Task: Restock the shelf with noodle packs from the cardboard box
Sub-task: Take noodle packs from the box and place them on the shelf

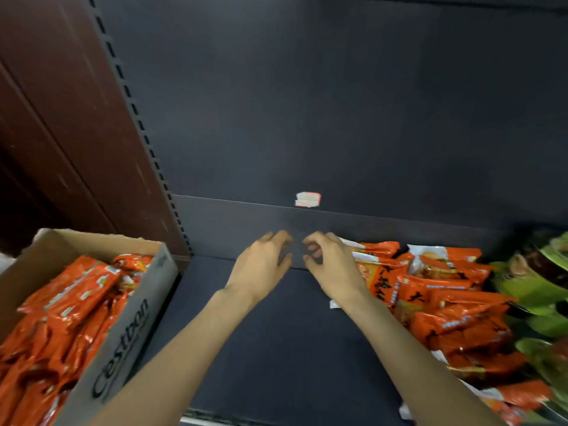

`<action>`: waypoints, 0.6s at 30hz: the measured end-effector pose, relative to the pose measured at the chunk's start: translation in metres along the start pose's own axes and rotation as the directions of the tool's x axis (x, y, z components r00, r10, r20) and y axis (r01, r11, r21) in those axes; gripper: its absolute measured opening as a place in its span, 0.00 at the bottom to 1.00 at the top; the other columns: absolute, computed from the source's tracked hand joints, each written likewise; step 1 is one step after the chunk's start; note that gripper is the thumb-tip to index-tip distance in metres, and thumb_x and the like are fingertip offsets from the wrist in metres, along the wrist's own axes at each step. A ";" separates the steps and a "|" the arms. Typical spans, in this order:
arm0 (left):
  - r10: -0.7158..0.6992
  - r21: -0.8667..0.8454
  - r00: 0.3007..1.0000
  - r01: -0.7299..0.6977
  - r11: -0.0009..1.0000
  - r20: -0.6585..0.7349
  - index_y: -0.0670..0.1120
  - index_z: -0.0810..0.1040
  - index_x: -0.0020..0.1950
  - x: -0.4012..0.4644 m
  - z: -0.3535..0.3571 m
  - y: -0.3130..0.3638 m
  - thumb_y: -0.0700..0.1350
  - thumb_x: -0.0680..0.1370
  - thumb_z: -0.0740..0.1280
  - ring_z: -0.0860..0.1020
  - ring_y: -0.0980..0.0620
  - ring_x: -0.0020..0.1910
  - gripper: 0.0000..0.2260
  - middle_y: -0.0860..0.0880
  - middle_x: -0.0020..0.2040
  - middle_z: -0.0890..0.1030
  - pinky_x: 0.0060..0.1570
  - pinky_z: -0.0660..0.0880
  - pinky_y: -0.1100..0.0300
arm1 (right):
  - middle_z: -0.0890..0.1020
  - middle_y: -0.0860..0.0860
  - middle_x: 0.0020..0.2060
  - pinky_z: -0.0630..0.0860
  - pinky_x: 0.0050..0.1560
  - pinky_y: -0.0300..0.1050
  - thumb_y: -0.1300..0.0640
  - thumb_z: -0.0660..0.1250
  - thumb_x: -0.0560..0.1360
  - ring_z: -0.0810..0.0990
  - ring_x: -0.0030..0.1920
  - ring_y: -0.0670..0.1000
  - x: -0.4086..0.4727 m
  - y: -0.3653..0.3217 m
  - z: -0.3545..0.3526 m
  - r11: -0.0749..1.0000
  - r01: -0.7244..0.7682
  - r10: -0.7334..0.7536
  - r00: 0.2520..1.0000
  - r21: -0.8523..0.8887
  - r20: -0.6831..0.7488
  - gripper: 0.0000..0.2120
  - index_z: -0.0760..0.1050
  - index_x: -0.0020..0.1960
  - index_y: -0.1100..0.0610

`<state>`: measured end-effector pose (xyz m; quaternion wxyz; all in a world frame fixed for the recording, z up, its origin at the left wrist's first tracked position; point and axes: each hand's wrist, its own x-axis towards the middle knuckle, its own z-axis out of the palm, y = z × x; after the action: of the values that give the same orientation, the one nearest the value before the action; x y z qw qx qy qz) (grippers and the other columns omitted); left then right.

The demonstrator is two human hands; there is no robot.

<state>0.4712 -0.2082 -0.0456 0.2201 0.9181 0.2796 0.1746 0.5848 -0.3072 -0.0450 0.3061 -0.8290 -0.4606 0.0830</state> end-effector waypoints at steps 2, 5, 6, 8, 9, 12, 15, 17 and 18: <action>-0.054 -0.026 0.998 0.053 0.998 -0.038 0.48 0.73 0.60 -0.018 -0.024 -0.029 0.45 0.78 0.62 0.79 0.49 0.47 0.11 0.49 0.53 0.78 0.46 0.76 0.52 | 0.76 0.50 0.50 0.75 0.53 0.47 0.60 0.65 0.74 0.78 0.50 0.48 0.002 -0.030 0.020 0.999 0.049 -0.050 0.998 0.021 0.045 0.11 0.75 0.56 0.54; -0.144 -0.035 0.982 0.140 0.989 -0.121 0.47 0.75 0.57 -0.048 -0.063 -0.084 0.43 0.77 0.64 0.79 0.48 0.45 0.09 0.49 0.47 0.80 0.46 0.76 0.52 | 0.75 0.48 0.49 0.76 0.52 0.46 0.60 0.65 0.75 0.77 0.48 0.46 0.003 -0.079 0.056 0.991 0.109 -0.117 0.989 0.080 0.095 0.09 0.76 0.55 0.53; -0.169 -0.025 0.976 0.167 0.986 -0.139 0.48 0.75 0.56 -0.057 -0.077 -0.104 0.43 0.77 0.64 0.79 0.47 0.44 0.09 0.49 0.46 0.81 0.45 0.76 0.52 | 0.75 0.48 0.48 0.76 0.51 0.46 0.60 0.65 0.75 0.77 0.47 0.46 0.002 -0.096 0.069 0.987 0.127 -0.137 0.984 0.093 0.111 0.09 0.76 0.54 0.53; -0.211 -0.008 0.963 0.212 0.977 -0.168 0.47 0.76 0.54 -0.076 -0.103 -0.145 0.42 0.76 0.64 0.80 0.46 0.42 0.08 0.48 0.44 0.82 0.43 0.75 0.52 | 0.75 0.48 0.48 0.77 0.50 0.46 0.60 0.64 0.76 0.77 0.48 0.46 0.002 -0.130 0.098 0.981 0.164 -0.179 0.971 0.107 0.159 0.08 0.75 0.55 0.53; -0.225 -0.001 0.957 0.229 0.973 -0.185 0.47 0.76 0.54 -0.085 -0.115 -0.166 0.41 0.76 0.64 0.79 0.46 0.42 0.07 0.48 0.44 0.82 0.43 0.75 0.52 | 0.75 0.48 0.49 0.76 0.50 0.47 0.60 0.64 0.76 0.77 0.48 0.47 0.002 -0.147 0.112 0.977 0.182 -0.199 0.963 0.110 0.182 0.08 0.75 0.55 0.53; -0.259 0.027 0.945 0.269 0.963 -0.200 0.46 0.76 0.53 -0.111 -0.149 -0.225 0.41 0.76 0.64 0.78 0.46 0.46 0.06 0.47 0.45 0.80 0.46 0.74 0.53 | 0.75 0.50 0.50 0.76 0.51 0.50 0.60 0.63 0.76 0.77 0.50 0.50 0.004 -0.198 0.159 0.970 0.211 -0.234 0.945 0.119 0.228 0.09 0.76 0.56 0.54; -0.315 0.061 0.941 0.324 0.944 -0.123 0.45 0.76 0.55 -0.133 -0.175 -0.286 0.41 0.76 0.64 0.77 0.46 0.52 0.09 0.47 0.50 0.78 0.51 0.72 0.54 | 0.76 0.51 0.52 0.74 0.54 0.50 0.60 0.64 0.75 0.77 0.53 0.52 0.007 -0.243 0.208 0.972 0.208 -0.231 0.930 0.109 0.286 0.10 0.76 0.55 0.55; -0.328 0.082 0.943 0.332 0.940 -0.063 0.45 0.76 0.58 -0.144 -0.188 -0.322 0.38 0.75 0.64 0.76 0.45 0.56 0.12 0.46 0.53 0.77 0.56 0.71 0.55 | 0.76 0.52 0.55 0.71 0.59 0.47 0.60 0.64 0.74 0.75 0.57 0.53 0.010 -0.264 0.240 0.977 0.186 -0.210 0.922 0.104 0.325 0.13 0.75 0.58 0.55; -0.325 0.091 0.945 0.326 0.941 -0.029 0.45 0.76 0.60 -0.148 -0.193 -0.337 0.37 0.75 0.64 0.75 0.45 0.58 0.14 0.45 0.55 0.77 0.58 0.70 0.56 | 0.75 0.53 0.58 0.68 0.62 0.45 0.60 0.64 0.74 0.74 0.60 0.53 0.011 -0.273 0.254 0.981 0.167 -0.192 0.919 0.099 0.344 0.16 0.73 0.62 0.55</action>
<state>0.1229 0.0154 -0.0815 0.2006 0.8674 0.4369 0.1285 0.2901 -0.0827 -0.0870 0.2533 -0.7442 -0.5788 0.2170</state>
